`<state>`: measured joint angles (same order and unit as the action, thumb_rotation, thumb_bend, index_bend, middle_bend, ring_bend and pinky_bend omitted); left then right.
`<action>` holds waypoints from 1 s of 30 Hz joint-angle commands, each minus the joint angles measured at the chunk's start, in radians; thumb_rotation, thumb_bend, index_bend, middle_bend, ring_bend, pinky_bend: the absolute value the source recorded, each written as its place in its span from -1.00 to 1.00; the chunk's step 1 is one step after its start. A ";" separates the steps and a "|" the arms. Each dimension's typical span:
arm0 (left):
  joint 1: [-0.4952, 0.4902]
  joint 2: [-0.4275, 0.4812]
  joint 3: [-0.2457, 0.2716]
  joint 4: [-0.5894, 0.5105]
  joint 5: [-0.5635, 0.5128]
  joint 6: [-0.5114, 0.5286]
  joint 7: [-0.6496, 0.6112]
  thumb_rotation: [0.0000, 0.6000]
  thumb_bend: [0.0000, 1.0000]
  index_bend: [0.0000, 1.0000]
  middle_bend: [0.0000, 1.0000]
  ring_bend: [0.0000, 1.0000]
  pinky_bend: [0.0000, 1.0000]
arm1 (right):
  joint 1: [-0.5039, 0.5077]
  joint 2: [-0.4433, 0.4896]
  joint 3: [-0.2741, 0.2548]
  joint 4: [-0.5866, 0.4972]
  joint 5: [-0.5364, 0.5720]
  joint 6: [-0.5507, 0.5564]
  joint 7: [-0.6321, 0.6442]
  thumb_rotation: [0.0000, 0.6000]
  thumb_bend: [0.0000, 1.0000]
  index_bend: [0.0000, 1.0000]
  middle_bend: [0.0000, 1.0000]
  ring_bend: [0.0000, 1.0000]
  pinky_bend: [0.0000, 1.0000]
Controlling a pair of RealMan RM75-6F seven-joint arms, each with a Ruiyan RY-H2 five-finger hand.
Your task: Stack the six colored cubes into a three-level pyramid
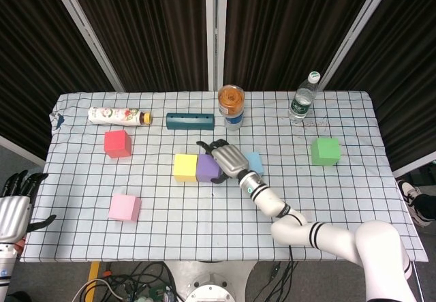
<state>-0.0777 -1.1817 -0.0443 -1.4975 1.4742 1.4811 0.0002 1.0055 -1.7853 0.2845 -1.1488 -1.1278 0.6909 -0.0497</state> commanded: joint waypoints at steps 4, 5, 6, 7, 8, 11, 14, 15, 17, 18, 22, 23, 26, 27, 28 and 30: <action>0.001 -0.001 0.000 0.003 0.002 0.003 -0.003 1.00 -1.00 -0.70 -0.72 -0.91 -0.84 | 0.002 0.005 -0.002 -0.011 0.024 -0.003 -0.020 1.00 -0.65 -1.00 -0.16 -0.73 -0.78; 0.001 -0.002 0.001 0.004 0.002 0.003 -0.004 1.00 -1.00 -0.70 -0.72 -0.91 -0.84 | 0.002 0.005 -0.002 -0.012 0.028 -0.005 -0.023 1.00 -0.65 -1.00 -0.16 -0.74 -0.79; 0.002 -0.002 0.001 0.005 0.003 0.004 -0.006 1.00 -1.00 -0.70 -0.72 -0.91 -0.84 | 0.003 0.005 -0.003 -0.013 0.031 -0.005 -0.024 1.00 -0.65 -1.00 -0.17 -0.74 -0.79; 0.002 -0.002 0.001 0.006 0.003 0.003 -0.006 1.00 -1.00 -0.70 -0.72 -0.91 -0.84 | 0.004 0.005 -0.003 -0.014 0.033 -0.006 -0.025 1.00 -0.65 -1.00 -0.17 -0.74 -0.79; 0.001 -0.002 0.001 0.005 0.003 0.003 -0.006 1.00 -1.00 -0.70 -0.72 -0.91 -0.84 | 0.005 0.006 -0.003 -0.014 0.035 -0.007 -0.028 1.00 -0.65 -1.00 -0.17 -0.74 -0.79; 0.001 -0.002 0.000 0.004 0.002 0.003 -0.005 1.00 -1.00 -0.70 -0.72 -0.91 -0.84 | 0.006 0.005 -0.006 -0.017 0.039 -0.007 -0.032 1.00 -0.65 -1.00 -0.17 -0.74 -0.80; 0.001 -0.002 0.001 0.003 0.001 0.001 -0.004 1.00 -1.00 -0.70 -0.72 -0.91 -0.84 | 0.007 0.004 -0.008 -0.015 0.040 -0.006 -0.035 1.00 -0.65 -1.00 -0.17 -0.74 -0.80; 0.001 -0.001 0.001 0.003 0.000 0.001 -0.005 1.00 -1.00 -0.70 -0.72 -0.91 -0.84 | 0.008 0.003 -0.008 -0.015 0.041 -0.005 -0.035 1.00 -0.65 -1.00 -0.17 -0.74 -0.80; 0.002 -0.002 0.001 0.003 0.001 0.002 -0.005 1.00 -1.00 -0.70 -0.72 -0.91 -0.84 | 0.008 0.003 -0.007 -0.014 0.042 -0.003 -0.034 1.00 -0.65 -1.00 -0.17 -0.74 -0.80; 0.002 -0.002 0.000 0.004 0.000 0.003 -0.005 1.00 -1.00 -0.70 -0.72 -0.91 -0.84 | 0.008 0.003 -0.007 -0.014 0.042 -0.004 -0.033 1.00 -0.65 -1.00 -0.17 -0.74 -0.80; 0.002 -0.001 0.000 0.004 0.000 0.003 -0.005 1.00 -1.00 -0.70 -0.72 -0.91 -0.84 | 0.012 0.002 -0.005 -0.010 0.042 -0.006 -0.031 1.00 -0.65 -1.00 -0.17 -0.74 -0.81; 0.002 -0.001 0.000 0.004 0.000 0.003 -0.005 1.00 -1.00 -0.70 -0.72 -0.91 -0.84 | 0.014 0.001 -0.005 -0.009 0.042 -0.006 -0.030 1.00 -0.65 -1.00 -0.17 -0.74 -0.81; 0.001 0.000 -0.001 0.002 -0.001 0.002 -0.003 1.00 -1.00 -0.70 -0.72 -0.91 -0.84 | 0.016 0.000 -0.006 -0.005 0.040 -0.008 -0.029 1.00 -0.65 -1.00 -0.18 -0.74 -0.81; 0.001 0.000 0.000 0.002 -0.001 0.001 -0.003 1.00 -1.00 -0.70 -0.72 -0.91 -0.84 | 0.017 0.000 -0.006 -0.002 0.040 -0.008 -0.029 1.00 -0.65 -1.00 -0.18 -0.74 -0.82; 0.001 0.000 0.000 0.002 -0.001 0.000 -0.003 1.00 -1.00 -0.70 -0.72 -0.91 -0.84 | 0.018 -0.001 -0.006 0.000 0.041 -0.011 -0.029 1.00 -0.65 -1.00 -0.19 -0.74 -0.82; 0.000 0.000 0.000 0.003 -0.001 -0.001 -0.003 1.00 -1.00 -0.70 -0.72 -0.91 -0.84 | 0.022 -0.001 -0.006 0.004 0.043 -0.018 -0.028 1.00 -0.65 -1.00 -0.19 -0.76 -0.83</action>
<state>-0.0778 -1.1812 -0.0445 -1.4949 1.4735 1.4806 -0.0023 1.0268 -1.7861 0.2781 -1.1454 -1.0857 0.6744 -0.0782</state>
